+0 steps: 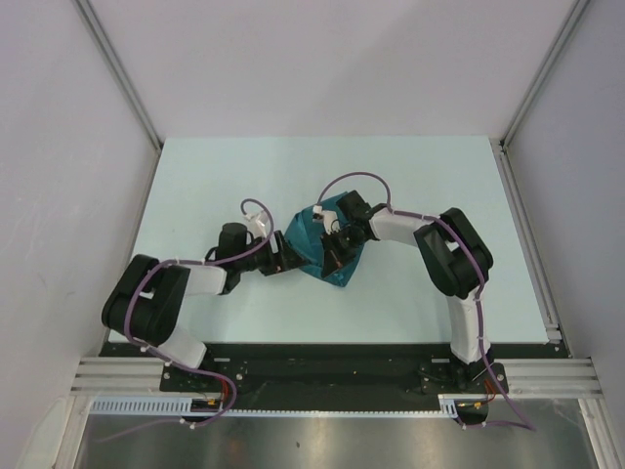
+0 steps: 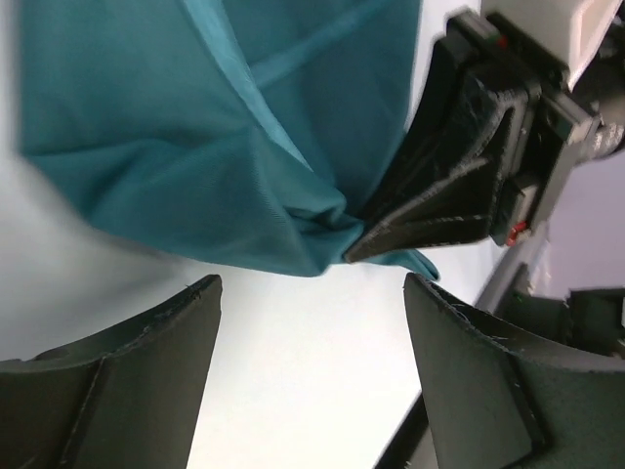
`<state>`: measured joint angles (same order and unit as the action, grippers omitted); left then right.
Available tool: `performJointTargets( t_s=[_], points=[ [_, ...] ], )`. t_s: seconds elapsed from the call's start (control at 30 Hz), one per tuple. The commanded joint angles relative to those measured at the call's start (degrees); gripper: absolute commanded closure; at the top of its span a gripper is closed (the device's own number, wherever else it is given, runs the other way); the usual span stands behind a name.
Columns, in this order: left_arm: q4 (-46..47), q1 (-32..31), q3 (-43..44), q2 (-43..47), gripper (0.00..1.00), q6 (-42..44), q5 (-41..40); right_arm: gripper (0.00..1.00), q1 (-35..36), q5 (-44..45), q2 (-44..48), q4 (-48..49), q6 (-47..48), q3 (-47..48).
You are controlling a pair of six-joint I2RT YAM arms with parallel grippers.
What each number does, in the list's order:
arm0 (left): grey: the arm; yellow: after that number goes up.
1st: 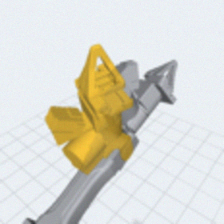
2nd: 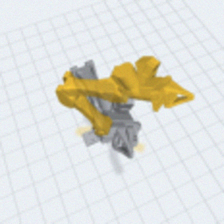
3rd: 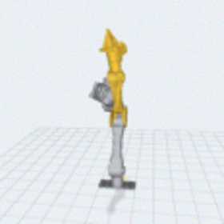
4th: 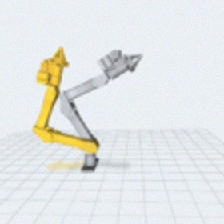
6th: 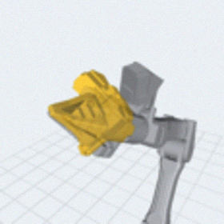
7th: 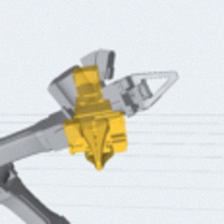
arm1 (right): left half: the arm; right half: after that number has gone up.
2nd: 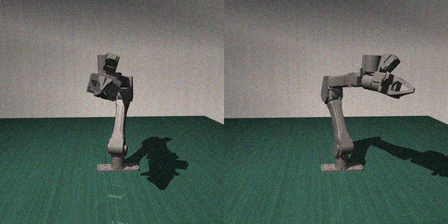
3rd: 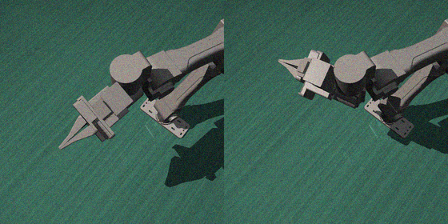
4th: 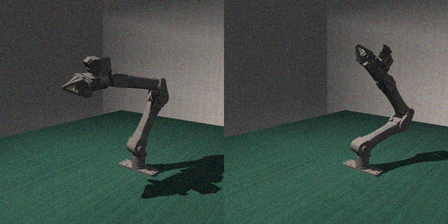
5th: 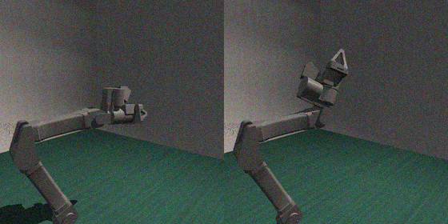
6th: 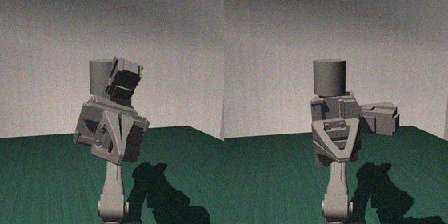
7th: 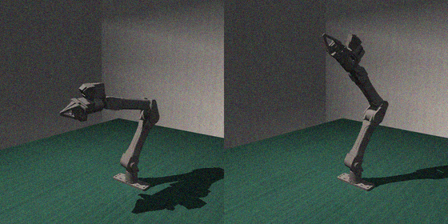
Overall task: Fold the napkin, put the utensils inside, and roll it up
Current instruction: Roll the napkin with the utensil
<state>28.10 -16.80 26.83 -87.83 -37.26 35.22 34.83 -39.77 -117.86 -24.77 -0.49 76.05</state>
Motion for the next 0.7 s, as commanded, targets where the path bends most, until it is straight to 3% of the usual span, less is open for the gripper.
performJointTargets(
  t_s=[0.0, 0.3, 0.67],
  points=[
    [7.67, -2.71, 2.96, -2.60, 0.20, -5.01, 5.03, 1.00, -0.64, 0.39, -1.67, -0.54, -0.39, 1.56],
    [14.61, -4.38, 5.07, -6.91, 0.20, -9.41, 4.95, 1.00, -0.82, 0.74, -1.93, -0.54, -0.65, 1.47],
    [16.91, -4.21, 6.75, -11.92, 0.20, -6.35, 1.61, 1.00, -0.90, 0.57, -1.76, 0.16, -1.18, 1.20]
  ],
)
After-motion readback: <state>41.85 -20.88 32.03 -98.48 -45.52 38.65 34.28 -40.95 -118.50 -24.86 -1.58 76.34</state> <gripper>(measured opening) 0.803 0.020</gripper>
